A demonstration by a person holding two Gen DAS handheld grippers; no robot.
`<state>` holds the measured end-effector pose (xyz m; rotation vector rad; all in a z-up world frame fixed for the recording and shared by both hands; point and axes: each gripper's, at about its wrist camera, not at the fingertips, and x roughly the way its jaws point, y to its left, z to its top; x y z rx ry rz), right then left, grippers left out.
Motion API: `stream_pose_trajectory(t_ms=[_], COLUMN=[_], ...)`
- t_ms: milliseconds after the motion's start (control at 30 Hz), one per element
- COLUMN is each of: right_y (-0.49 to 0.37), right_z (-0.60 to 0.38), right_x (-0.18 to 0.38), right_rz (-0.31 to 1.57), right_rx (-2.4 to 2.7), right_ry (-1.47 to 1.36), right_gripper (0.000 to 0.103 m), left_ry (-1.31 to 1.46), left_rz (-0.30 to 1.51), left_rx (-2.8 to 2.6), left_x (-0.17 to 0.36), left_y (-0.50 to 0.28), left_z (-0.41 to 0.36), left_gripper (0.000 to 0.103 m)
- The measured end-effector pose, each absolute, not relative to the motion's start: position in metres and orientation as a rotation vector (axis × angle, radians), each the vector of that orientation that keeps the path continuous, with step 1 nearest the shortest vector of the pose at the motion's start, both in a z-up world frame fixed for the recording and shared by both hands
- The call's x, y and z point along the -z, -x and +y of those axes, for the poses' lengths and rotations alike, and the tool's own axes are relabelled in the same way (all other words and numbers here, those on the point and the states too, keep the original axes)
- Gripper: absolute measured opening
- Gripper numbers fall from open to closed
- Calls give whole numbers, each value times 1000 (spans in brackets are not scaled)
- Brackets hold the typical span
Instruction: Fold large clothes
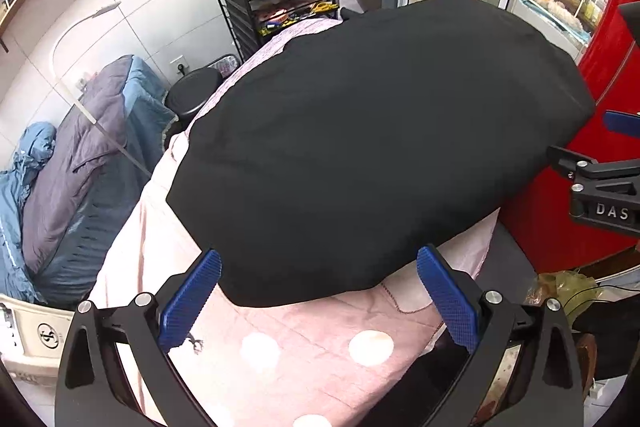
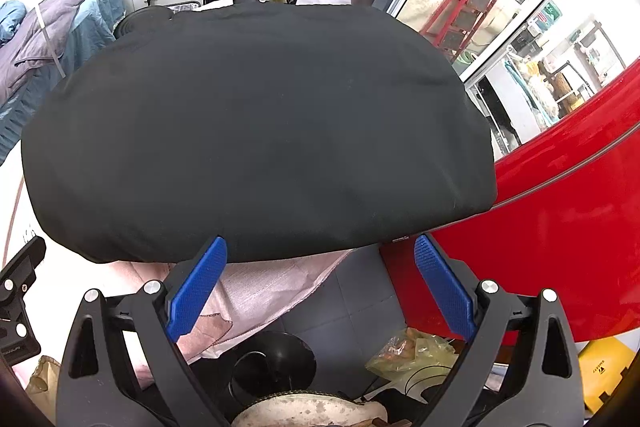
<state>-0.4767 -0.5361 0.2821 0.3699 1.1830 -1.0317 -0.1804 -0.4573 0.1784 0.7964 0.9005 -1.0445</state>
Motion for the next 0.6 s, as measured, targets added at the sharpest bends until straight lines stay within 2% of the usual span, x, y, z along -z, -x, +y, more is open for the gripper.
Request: stream_pose_trajectory(t_ms=[600], right_y=[475], right_z=[-532], right_x=[-281], right_rz=[1182], right_rx=[1033], right_ry=[-372], right_gripper=[94], left_ry=[-775], left_rz=[927], left_rx=[1025], left_x=[-182], left_y=[174], left_z=[-453], left_gripper=[97])
